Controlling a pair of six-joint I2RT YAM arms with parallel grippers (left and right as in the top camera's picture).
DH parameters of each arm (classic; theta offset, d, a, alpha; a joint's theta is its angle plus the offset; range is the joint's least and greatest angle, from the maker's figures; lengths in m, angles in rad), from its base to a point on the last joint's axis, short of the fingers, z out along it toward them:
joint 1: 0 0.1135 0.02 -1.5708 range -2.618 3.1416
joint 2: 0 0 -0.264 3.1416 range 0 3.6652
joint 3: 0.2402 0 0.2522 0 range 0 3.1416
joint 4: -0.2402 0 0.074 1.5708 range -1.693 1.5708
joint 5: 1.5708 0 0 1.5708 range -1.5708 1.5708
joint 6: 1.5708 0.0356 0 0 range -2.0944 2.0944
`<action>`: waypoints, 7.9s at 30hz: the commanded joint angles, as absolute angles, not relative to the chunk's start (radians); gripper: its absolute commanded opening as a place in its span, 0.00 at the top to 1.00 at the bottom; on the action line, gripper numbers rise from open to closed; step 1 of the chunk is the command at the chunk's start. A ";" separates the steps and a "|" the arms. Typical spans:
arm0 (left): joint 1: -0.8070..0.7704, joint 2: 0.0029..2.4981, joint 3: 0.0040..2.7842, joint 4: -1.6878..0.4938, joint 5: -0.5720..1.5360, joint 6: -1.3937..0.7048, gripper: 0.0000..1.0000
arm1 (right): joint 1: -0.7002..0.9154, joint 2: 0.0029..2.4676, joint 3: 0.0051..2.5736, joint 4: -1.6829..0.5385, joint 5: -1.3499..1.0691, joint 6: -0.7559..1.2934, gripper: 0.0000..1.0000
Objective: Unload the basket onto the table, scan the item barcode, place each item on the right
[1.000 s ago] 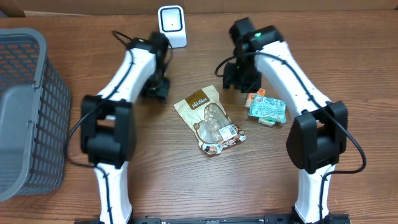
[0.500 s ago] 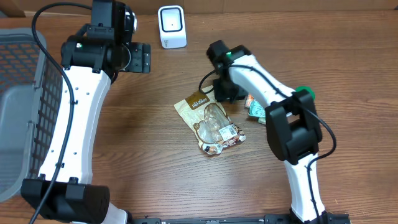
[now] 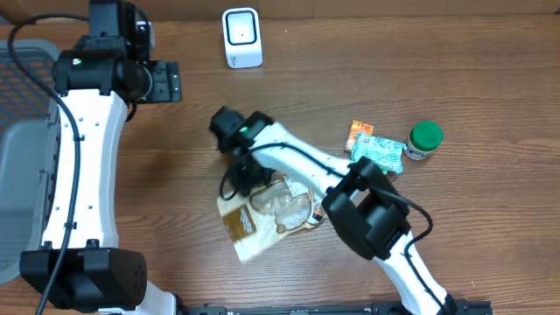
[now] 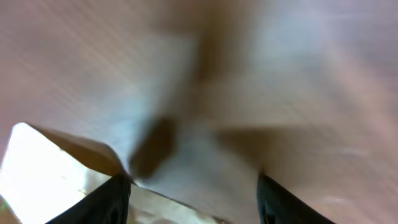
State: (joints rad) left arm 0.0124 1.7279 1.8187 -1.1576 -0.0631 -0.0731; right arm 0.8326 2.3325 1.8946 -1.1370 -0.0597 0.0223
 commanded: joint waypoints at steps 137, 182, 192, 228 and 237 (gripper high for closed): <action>-0.152 1.828 1.061 -0.698 0.341 -0.248 0.96 | 0.641 2.022 1.201 -0.295 -0.487 0.726 0.71; 0.045 1.817 1.907 -1.332 0.146 -0.101 0.80 | 0.379 1.737 1.214 -0.419 -1.076 0.410 0.96; 0.092 1.818 1.900 -1.348 0.121 -0.081 0.29 | 0.284 1.698 1.379 -0.374 -1.428 0.423 0.96; 0.170 1.818 1.900 -1.349 -0.010 -0.081 0.00 | 0.307 1.844 1.642 -0.679 -0.587 0.212 0.96; 0.170 1.818 1.900 -1.350 -0.010 -0.081 0.00 | 0.539 1.852 1.781 -0.774 0.103 0.031 0.96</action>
